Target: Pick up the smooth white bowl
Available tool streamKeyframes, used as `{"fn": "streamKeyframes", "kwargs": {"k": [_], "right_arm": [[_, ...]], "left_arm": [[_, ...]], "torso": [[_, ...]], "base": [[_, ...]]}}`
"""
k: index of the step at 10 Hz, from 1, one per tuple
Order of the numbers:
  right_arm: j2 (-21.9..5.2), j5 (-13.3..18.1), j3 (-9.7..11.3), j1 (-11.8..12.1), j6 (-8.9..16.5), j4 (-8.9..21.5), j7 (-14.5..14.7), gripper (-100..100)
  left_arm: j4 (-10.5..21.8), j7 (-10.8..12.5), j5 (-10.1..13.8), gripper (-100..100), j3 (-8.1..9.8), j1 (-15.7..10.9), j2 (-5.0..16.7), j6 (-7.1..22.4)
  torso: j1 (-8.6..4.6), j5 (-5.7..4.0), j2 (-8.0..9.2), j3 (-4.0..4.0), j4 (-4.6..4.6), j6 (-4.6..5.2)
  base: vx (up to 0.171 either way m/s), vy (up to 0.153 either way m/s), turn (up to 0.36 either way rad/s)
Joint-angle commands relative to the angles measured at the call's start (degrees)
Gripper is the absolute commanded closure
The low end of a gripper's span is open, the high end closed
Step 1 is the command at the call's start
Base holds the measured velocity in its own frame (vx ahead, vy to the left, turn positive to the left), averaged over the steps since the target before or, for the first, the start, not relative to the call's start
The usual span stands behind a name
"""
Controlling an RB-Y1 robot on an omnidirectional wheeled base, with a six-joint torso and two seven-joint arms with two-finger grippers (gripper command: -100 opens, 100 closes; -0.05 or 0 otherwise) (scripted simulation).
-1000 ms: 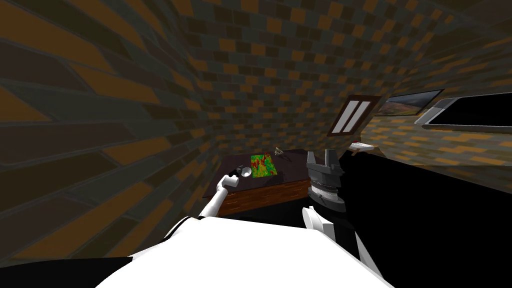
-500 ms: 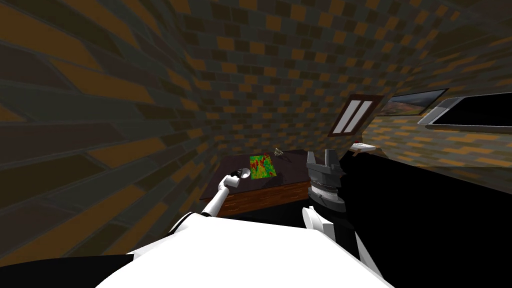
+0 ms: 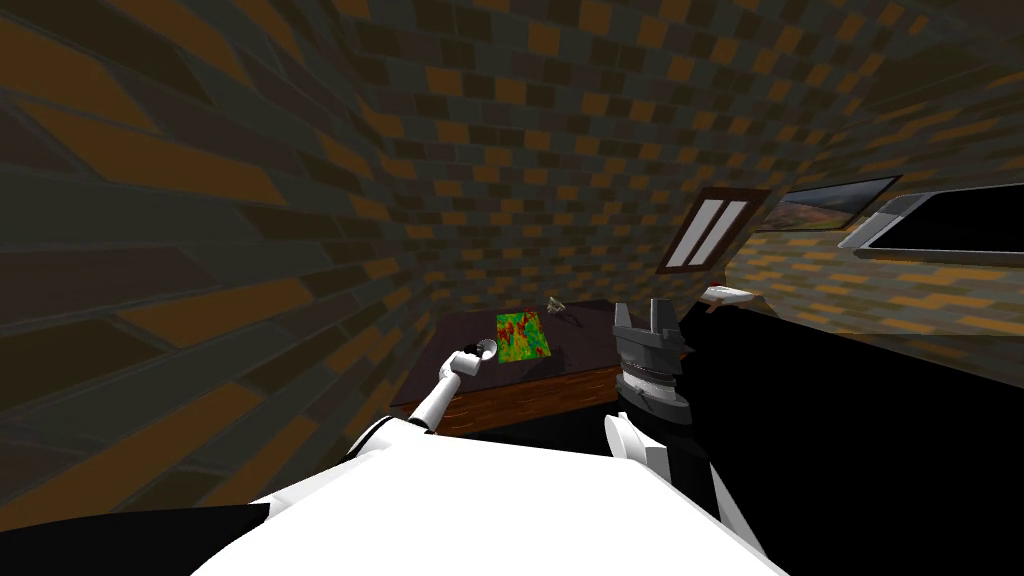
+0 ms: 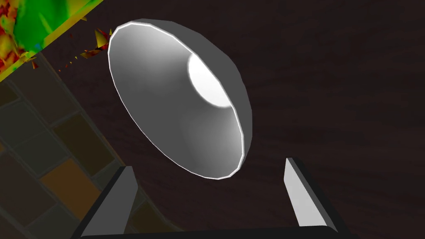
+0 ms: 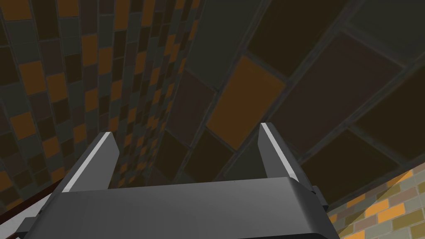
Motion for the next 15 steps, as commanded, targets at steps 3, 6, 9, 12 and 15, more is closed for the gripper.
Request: {"fn": "streamKeyframes", "kwargs": {"k": [3,6,9,12,15], "right_arm": [[0.0,0.0,0.0,0.0,0.0,0.0,0.0,0],[0.0,0.0,0.0,0.0,0.0,0.0,0.0,0],[0.0,0.0,0.0,0.0,0.0,0.0,0.0,0],[0.0,0.0,0.0,-0.01,0.0,0.0,0.0,0],[0.0,0.0,0.0,-0.01,0.0,0.0,0.0,0]], "left_arm": [[4.6,0.84,-1.57,-100,0.48,-0.94,-0.03,3.16],[5.68,0.77,-1.41,-100,0.53,-0.7,0.01,0.53],[6.99,0.81,-1.54,-100,0.61,-0.38,0.01,-0.97],[7.14,0.82,-1.57,100,0.61,-0.27,0.01,-1.14],[7.1,0.79,-1.59,0,0.59,-0.34,0.02,-1.17]], "torso": [[-0.03,-0.01,-0.07,-0.04,-0.01,0.0],[0.07,0.01,0.1,0.05,0.02,-0.01],[0.09,0.02,-0.08,-0.05,-0.02,-0.01],[0.07,0.02,0.14,0.11,0.09,0.03],[0.11,0.04,0.2,0.12,0.06,-0.01]], "base": [[0.07,-0.028,-0.013],[0.031,-0.007,-0.002],[0.058,-0.001,-0.003],[0.002,0.0,0.0],[0.0,0.0,0.0]]}}
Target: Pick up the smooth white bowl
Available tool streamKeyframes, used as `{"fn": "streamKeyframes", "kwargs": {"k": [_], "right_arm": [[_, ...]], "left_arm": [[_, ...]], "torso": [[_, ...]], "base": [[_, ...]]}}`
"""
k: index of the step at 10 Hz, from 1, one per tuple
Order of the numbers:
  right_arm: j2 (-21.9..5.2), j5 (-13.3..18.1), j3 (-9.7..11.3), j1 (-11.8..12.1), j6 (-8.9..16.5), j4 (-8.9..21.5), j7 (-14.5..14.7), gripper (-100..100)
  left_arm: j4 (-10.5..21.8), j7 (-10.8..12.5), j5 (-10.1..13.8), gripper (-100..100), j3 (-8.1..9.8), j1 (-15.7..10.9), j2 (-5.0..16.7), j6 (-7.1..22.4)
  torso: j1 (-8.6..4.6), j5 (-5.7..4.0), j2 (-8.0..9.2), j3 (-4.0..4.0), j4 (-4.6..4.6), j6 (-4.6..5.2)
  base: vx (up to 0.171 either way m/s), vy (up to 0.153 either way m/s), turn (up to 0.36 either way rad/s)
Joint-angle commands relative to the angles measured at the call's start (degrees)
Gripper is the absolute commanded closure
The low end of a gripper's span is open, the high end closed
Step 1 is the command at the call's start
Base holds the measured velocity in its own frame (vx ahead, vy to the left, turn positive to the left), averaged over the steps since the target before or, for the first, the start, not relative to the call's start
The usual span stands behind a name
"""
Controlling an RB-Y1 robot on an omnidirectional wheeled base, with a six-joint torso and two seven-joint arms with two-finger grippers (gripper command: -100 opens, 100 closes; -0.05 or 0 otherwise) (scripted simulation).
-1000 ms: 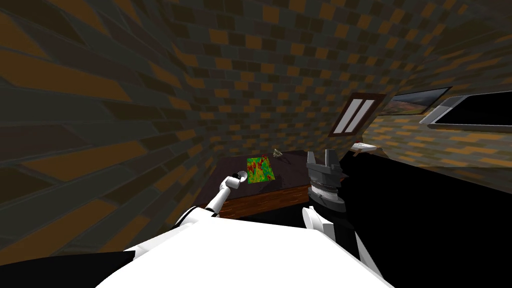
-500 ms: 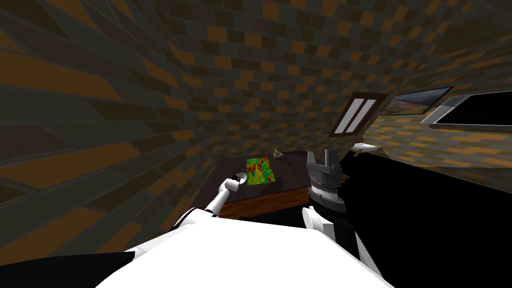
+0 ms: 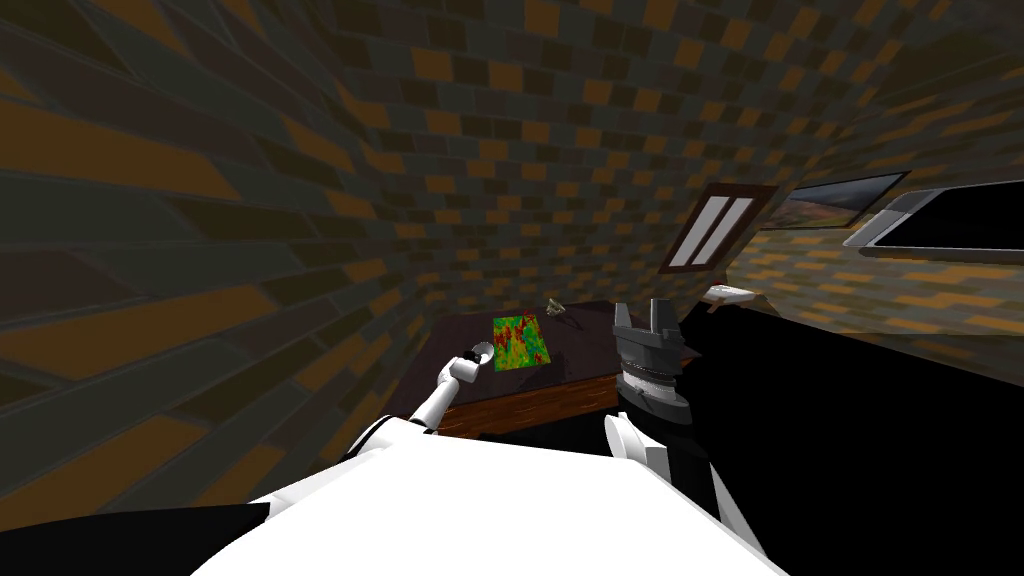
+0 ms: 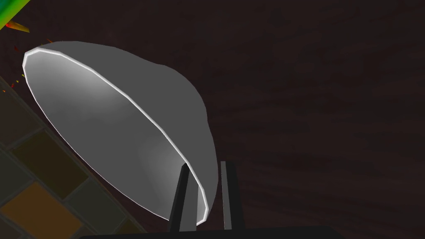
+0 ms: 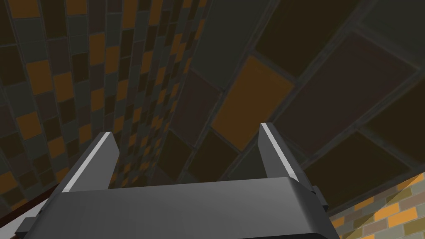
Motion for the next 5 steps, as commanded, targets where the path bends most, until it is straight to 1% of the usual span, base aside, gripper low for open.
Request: {"fn": "streamKeyframes", "kwargs": {"k": [1,2,3,4,5], "right_arm": [[0.0,0.0,0.0,0.0,0.0,0.0,0.0,0],[0.0,0.0,0.0,0.0,0.0,0.0,0.0,0],[0.0,0.0,0.0,-0.01,0.0,0.0,0.0,0],[0.0,0.0,0.0,-0.01,0.0,0.0,0.0,0],[0.0,0.0,0.0,0.0,0.0,0.0,0.0,0]], "left_arm": [[-1.42,-0.02,0.18,100,-0.06,-0.36,-0.01,1.7],[-1.74,-0.02,0.2,100,-0.08,-0.48,-0.02,2.15],[-2.71,-0.02,0.27,100,-0.15,-0.83,-0.05,3.5],[-1.95,0.07,0.07,100,-0.12,-0.66,-0.12,2.46],[-1.96,0.09,0.07,0,-0.13,-0.69,-0.13,2.61]], "torso": [[0.0,0.0,0.0,0.0,0.0,0.0],[-0.02,0.0,0.11,0.06,0.04,0.01],[-0.01,0.0,0.2,0.12,0.05,0.0],[0.01,0.0,0.31,0.17,0.07,-0.01],[0.01,0.0,0.22,0.14,0.06,-0.02]], "base": [[-0.036,-0.004,0.006],[-0.053,0.001,0.0],[-0.076,0.006,0.004],[-0.038,0.002,-0.002],[-0.007,0.0,0.001]]}}
